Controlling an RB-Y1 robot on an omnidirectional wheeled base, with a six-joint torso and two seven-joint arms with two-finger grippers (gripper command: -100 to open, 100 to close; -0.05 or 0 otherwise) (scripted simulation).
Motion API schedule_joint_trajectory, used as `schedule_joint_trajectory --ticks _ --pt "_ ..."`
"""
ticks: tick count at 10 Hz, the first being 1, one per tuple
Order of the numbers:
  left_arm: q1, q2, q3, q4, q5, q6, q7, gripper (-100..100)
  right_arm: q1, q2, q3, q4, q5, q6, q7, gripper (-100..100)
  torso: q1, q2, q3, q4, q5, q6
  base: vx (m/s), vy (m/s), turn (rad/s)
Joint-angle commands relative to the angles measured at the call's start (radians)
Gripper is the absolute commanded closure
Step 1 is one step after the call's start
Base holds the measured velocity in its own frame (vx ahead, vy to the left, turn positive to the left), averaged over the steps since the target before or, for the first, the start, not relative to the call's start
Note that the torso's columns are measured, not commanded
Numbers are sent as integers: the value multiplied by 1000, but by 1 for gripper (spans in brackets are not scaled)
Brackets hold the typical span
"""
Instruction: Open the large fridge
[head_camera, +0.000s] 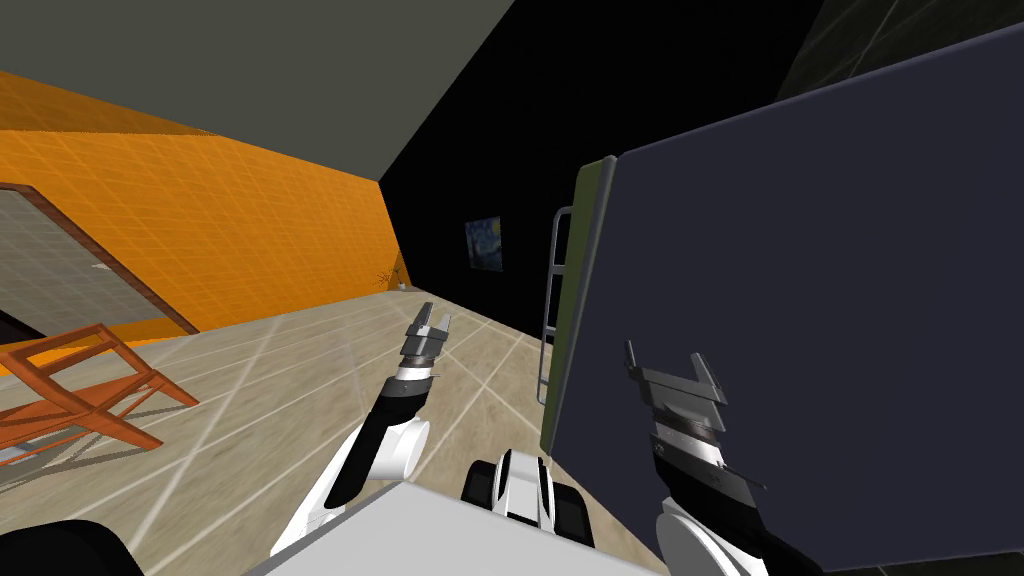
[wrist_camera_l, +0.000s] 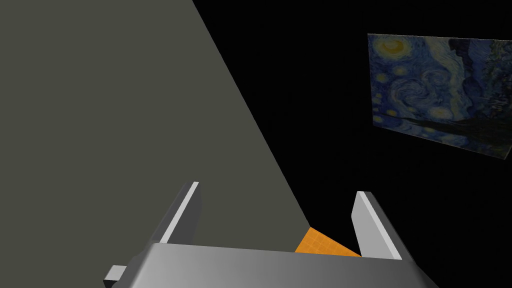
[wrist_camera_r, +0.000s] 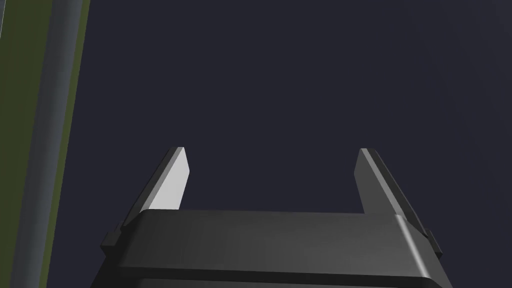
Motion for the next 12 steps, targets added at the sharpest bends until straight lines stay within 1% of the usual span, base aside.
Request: schedule_joint_trajectory --ticks 1,2,3,4,5,6,7,8,9,10,11,12 --pt "0 0 0 0 0 0 0 0 -1 3 10 3 -57 -1 -44 -100 1 0 0 0 0 0 26 30 28" --pt "0 0 0 0 0 0 0 0 -2 8 20 6 -98 -1 -81 -100 1 -1 0 0 0 0 29 35 48" --pt "0 0 0 0 0 0 0 0 -3 14 30 9 -125 -1 -109 -100 2 -1 -1 0 0 0 44 52 71" --pt "0 0 0 0 0 0 0 0 -3 14 30 9 -147 -1 -117 -100 2 -2 -1 0 1 0 36 42 16" --pt "0 0 0 0 0 0 0 0 -4 21 39 12 -181 -1 -154 -100 1 -3 -2 -2 0 -2 28 43 42" --pt "0 0 0 0 0 0 0 0 -4 21 39 12 -192 -1 -154 -100 1 -6 -4 -3 -1 -3 21 38 23" --pt "0 0 0 0 0 0 0 0 -5 29 49 15 -231 -1 -192 -100 0 -8 -5 -4 -1 -3 24 37 49" --pt "0 0 0 0 0 0 0 0 -5 29 49 15 -238 -1 -192 -100 0 -11 -7 -5 -2 -5 18 29 17" --pt "0 0 0 0 0 0 0 0 -6 37 59 19 -277 0 -229 -100 0 -12 -8 -6 -2 -5 31 27 23" --pt "0 0 0 0 0 0 0 0 -6 37 59 19 -284 0 -229 -100 0 -16 -9 -7 -3 -7 25 28 24" --pt "0 0 0 0 0 0 0 0 -8 45 69 23 -324 0 -267 -100 -1 -19 -11 -9 -3 -8 25 44 53" --pt "0 0 0 0 0 0 0 0 -8 45 69 23 -331 0 -267 -100 0 -21 -12 -10 -3 -9 21 35 23"
